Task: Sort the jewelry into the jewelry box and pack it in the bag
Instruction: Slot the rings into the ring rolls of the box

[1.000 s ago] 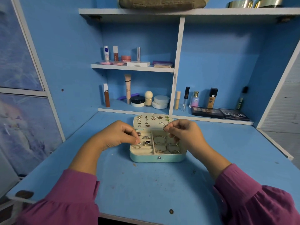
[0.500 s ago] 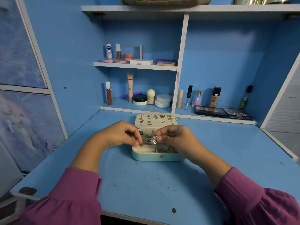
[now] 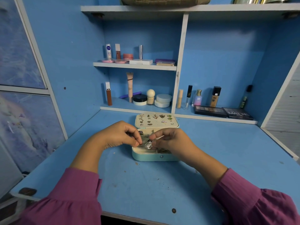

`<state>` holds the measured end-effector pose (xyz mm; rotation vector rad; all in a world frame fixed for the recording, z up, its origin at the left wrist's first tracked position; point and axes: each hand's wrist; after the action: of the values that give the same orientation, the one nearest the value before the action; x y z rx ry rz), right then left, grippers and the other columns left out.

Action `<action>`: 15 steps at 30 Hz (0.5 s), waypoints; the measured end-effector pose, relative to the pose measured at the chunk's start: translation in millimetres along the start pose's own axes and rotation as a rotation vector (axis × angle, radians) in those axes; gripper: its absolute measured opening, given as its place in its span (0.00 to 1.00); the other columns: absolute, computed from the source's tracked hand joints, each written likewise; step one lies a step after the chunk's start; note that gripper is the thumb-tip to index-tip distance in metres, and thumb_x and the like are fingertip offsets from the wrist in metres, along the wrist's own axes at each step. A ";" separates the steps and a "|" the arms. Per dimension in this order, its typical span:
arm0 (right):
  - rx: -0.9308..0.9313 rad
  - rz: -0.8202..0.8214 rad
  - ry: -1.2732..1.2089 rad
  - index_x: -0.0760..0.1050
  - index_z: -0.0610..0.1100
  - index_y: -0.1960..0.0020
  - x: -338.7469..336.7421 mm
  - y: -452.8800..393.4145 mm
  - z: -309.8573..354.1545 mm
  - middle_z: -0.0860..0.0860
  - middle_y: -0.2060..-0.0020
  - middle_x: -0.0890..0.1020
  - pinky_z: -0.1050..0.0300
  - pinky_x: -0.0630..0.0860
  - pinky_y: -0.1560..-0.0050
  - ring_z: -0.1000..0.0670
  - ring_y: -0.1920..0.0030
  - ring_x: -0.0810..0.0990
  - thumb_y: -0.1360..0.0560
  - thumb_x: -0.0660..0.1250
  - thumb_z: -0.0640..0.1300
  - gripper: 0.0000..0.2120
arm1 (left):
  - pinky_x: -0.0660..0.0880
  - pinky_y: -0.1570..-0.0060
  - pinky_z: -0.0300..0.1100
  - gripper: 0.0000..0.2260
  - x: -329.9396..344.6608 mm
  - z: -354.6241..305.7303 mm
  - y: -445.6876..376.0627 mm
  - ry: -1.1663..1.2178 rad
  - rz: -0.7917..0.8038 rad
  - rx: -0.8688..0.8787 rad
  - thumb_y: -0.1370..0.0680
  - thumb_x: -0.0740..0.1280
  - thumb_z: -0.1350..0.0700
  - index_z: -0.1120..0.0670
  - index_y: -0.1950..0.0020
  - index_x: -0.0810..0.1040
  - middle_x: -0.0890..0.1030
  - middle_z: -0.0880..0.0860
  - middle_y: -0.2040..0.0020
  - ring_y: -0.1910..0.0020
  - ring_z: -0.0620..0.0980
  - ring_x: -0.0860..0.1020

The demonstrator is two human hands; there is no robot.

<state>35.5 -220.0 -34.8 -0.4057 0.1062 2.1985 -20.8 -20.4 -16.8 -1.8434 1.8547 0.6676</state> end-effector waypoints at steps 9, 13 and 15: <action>-0.001 0.007 0.084 0.84 0.52 0.59 -0.8 0.1 -0.7 0.51 0.63 0.85 0.67 0.75 0.57 0.58 0.64 0.78 0.29 0.73 0.39 0.08 | 0.71 0.63 0.28 0.09 -0.3 0.5 0.3 0.000 0.006 -0.003 0.31 0.74 0.68 0.53 0.62 0.84 0.81 0.48 0.67 0.67 0.37 0.76; -0.025 0.002 0.165 0.83 0.57 0.61 0.4 1.1 -1.1 0.51 0.61 0.85 0.62 0.77 0.54 0.58 0.63 0.78 0.28 0.71 0.42 0.10 | 0.71 0.63 0.28 0.10 -0.1 0.0 0.8 0.005 0.005 -0.003 0.31 0.74 0.68 0.53 0.62 0.84 0.81 0.48 0.67 0.67 0.36 0.75; -0.057 -0.011 0.203 0.82 0.59 0.62 0.5 1.3 -2.2 0.50 0.61 0.85 0.60 0.77 0.54 0.56 0.64 0.77 0.27 0.71 0.42 0.12 | 0.71 0.63 0.28 0.10 0.0 -0.5 1.0 0.007 0.006 -0.005 0.31 0.74 0.68 0.53 0.62 0.84 0.81 0.47 0.68 0.68 0.36 0.76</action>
<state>34.8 -220.9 -37.1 -0.6600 0.1510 2.1491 -21.7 -20.6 -16.4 -1.8464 1.8656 0.6695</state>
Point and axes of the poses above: each hand's wrist, its own y-axis away from the middle knuckle, its own x-axis out of the palm, z = x × y
